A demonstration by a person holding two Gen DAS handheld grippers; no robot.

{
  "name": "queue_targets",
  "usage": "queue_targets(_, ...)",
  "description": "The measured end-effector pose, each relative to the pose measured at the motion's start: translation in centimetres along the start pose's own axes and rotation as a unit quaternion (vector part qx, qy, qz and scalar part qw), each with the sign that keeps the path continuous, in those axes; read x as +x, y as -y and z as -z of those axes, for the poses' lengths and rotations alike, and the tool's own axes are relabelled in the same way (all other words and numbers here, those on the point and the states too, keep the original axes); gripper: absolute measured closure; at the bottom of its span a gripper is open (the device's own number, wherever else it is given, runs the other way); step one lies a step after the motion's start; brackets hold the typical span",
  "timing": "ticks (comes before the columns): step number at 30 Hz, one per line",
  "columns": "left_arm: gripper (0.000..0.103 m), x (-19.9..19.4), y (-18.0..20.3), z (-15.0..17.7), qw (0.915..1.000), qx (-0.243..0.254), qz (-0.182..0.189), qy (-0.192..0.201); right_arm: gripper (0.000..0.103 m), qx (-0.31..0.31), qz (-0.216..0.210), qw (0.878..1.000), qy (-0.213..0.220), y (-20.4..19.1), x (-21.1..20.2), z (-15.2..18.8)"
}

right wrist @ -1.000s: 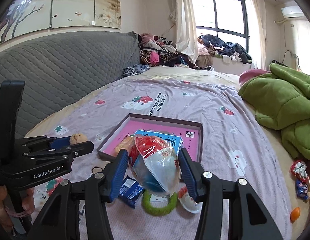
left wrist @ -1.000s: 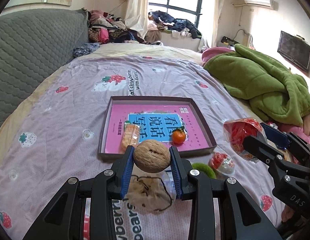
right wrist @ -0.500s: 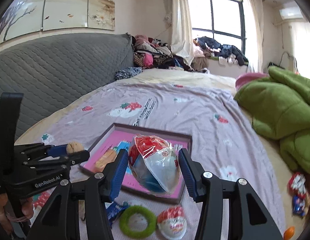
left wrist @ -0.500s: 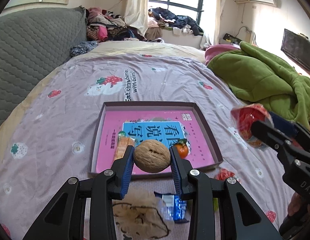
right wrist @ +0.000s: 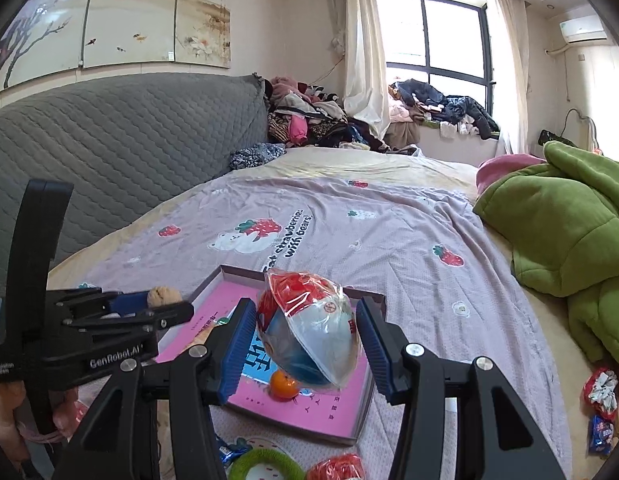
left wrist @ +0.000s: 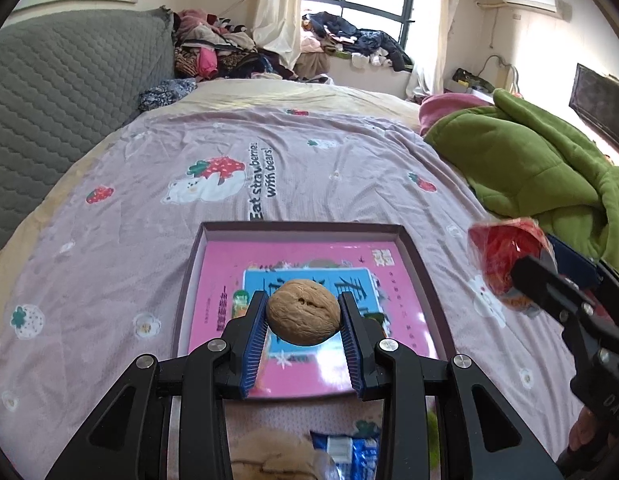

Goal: Organize objects

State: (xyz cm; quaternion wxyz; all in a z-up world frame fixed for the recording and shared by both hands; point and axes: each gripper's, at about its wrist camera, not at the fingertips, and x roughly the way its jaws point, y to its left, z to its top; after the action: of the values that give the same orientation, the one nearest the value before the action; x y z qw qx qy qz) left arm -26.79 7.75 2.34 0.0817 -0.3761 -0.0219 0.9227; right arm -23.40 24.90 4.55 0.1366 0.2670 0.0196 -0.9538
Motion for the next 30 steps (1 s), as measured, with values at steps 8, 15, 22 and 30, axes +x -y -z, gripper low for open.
queue_targets(8, 0.067, 4.0, -0.3, -0.8, 0.9993, -0.002, 0.004, -0.037, 0.051, 0.009, 0.006, 0.999, -0.038, 1.2, 3.9, 1.3)
queue_targets(15, 0.067, 8.1, 0.2, -0.6, 0.9963, 0.005, 0.003, -0.085, 0.051, 0.026, 0.001, 0.995, -0.098, 2.6, 7.7, 3.3)
queue_targets(22, 0.067, 11.0, 0.7, -0.3, 0.9914, 0.013, 0.007, -0.130, 0.051, 0.027, 0.013, 0.989, -0.144, 3.1, 10.2, 4.8)
queue_targets(30, 0.067, 12.7, 0.7, 0.0, 0.9875, 0.015, -0.012, -0.157, 0.051, 0.016, 0.024, 0.983, -0.180, 3.0, 11.9, 6.0)
